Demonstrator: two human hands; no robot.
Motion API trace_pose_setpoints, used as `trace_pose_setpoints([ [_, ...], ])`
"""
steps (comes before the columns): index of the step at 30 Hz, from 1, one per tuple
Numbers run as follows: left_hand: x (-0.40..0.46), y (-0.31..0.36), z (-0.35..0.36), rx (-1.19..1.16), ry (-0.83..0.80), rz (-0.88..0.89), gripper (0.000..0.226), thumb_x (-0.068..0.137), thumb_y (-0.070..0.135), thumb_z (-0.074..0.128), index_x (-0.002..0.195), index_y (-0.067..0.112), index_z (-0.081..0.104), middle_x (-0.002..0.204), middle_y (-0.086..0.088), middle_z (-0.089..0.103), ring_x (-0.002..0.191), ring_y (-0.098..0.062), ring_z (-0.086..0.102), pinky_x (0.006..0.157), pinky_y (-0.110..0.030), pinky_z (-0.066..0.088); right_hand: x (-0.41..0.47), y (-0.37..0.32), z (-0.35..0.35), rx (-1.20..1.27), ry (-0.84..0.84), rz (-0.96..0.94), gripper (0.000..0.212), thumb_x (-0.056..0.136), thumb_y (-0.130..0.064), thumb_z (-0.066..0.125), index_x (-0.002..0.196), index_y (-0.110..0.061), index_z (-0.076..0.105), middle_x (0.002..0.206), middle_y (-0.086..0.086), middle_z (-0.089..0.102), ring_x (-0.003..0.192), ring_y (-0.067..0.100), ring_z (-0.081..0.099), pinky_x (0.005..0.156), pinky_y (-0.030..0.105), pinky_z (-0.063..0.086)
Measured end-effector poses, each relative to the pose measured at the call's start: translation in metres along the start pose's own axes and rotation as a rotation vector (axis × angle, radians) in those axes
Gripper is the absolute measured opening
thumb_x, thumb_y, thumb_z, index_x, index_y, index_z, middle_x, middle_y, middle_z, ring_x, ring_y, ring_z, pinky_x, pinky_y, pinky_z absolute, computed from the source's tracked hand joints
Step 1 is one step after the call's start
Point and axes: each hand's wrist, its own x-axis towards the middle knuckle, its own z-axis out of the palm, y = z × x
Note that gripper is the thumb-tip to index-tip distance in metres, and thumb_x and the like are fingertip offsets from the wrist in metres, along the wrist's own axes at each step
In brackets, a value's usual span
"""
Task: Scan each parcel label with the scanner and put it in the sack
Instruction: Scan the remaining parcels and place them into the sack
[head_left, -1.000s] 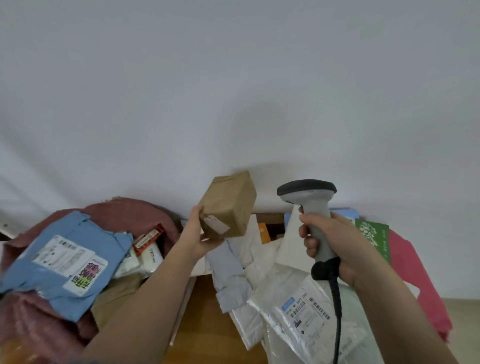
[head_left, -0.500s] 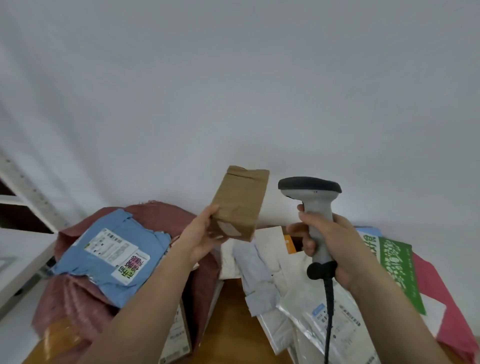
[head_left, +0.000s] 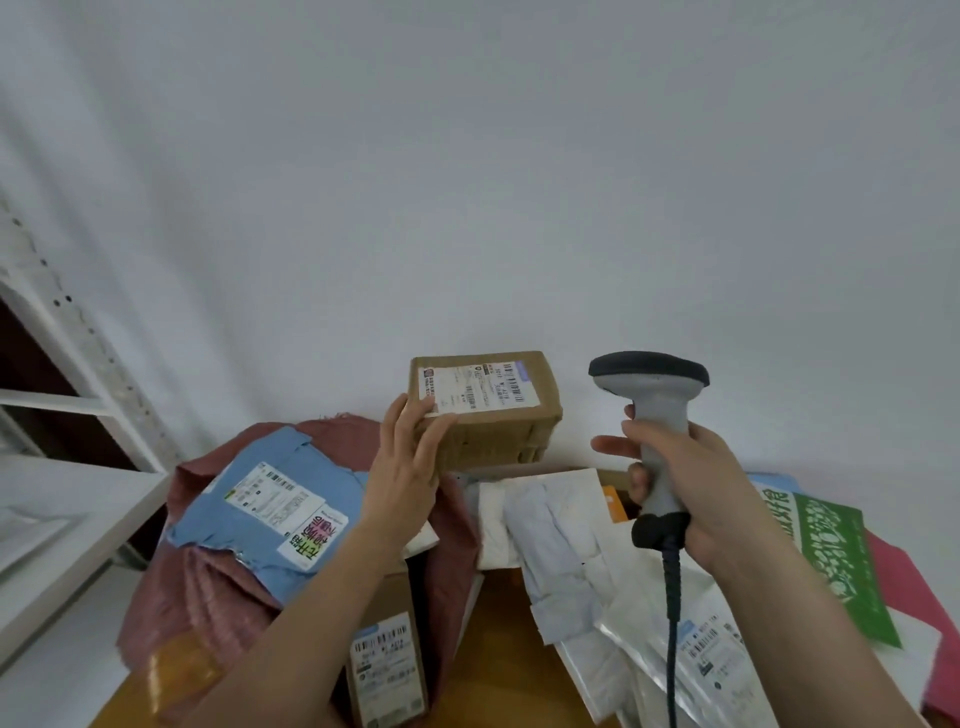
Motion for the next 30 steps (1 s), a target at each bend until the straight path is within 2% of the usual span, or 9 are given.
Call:
trace_pose_setpoints([
  [4,-0.009,-0.011,-0.003,0.17,0.052,0.066,0.091,0.054,-0.01,0.084,0.127,0.02,0.039,0.136,-0.012,0.034,0.124,-0.043,0.034,0.081,-0.061,0.054,-0.006,0.0,0.013,-0.137,-0.077,0.009,0.018,0.092,-0.019,0.062,0.108,-0.013,0.057,0.086,0.01,0.076,0.042,0.01,0.046,0.046,0.023,0.047],
  [8,-0.018,-0.014,-0.009,0.361,0.02,0.116,0.102,0.042,-0.005,0.087,0.128,0.024,0.041,0.133,-0.012,0.035,0.116,-0.042,0.035,0.089,-0.061,0.046,-0.012,-0.001,0.019,-0.198,-0.169,0.015,0.018,0.09,-0.024,0.064,0.102,-0.011,0.057,0.082,0.013,0.075,0.045,0.01,0.048,0.048,0.025,0.046],
  [13,-0.027,-0.006,-0.013,0.541,-0.014,0.064,0.115,0.03,0.002,0.086,0.132,0.029,0.039,0.129,-0.007,0.037,0.101,-0.034,0.039,0.09,-0.054,0.046,-0.014,0.0,0.027,0.029,-0.211,0.131,0.024,0.088,-0.019,0.064,0.106,-0.004,0.058,0.067,0.011,0.065,0.045,0.01,0.048,0.04,0.02,0.044],
  [15,-0.031,-0.002,-0.01,0.606,-0.037,0.069,0.117,0.029,0.01,0.088,0.133,0.028,0.038,0.127,-0.006,0.038,0.099,-0.029,0.04,0.093,-0.049,0.039,-0.014,0.001,0.029,0.119,-0.21,0.161,0.022,0.088,-0.018,0.063,0.104,-0.006,0.055,0.063,0.009,0.06,0.043,0.009,0.047,0.039,0.02,0.042],
  [19,-0.033,0.005,0.0,0.737,-0.059,0.047,0.105,0.042,0.023,0.088,0.134,0.024,0.037,0.118,-0.008,0.04,0.098,-0.027,0.041,0.088,-0.044,0.034,-0.014,0.001,0.03,0.262,-0.212,0.177,0.016,0.089,-0.015,0.061,0.098,-0.007,0.05,0.06,0.006,0.055,0.041,0.008,0.045,0.037,0.019,0.041],
  [27,-0.034,0.016,0.015,0.821,-0.035,0.014,0.097,0.044,0.012,0.083,0.131,0.018,0.039,0.111,-0.011,0.04,0.089,-0.026,0.039,0.084,-0.04,0.034,-0.017,-0.004,0.02,0.357,-0.189,0.211,0.01,0.09,-0.013,0.058,0.092,-0.008,0.05,0.058,0.004,0.054,0.039,0.006,0.043,0.036,0.017,0.039],
  [30,-0.034,0.019,0.018,0.861,-0.052,0.017,0.094,0.044,0.009,0.074,0.131,0.017,0.037,0.111,-0.011,0.04,0.089,-0.025,0.039,0.084,-0.038,0.034,-0.018,-0.006,0.014,0.396,-0.22,0.265,0.009,0.089,-0.014,0.058,0.092,-0.009,0.051,0.058,0.003,0.053,0.038,0.006,0.042,0.035,0.017,0.038],
])
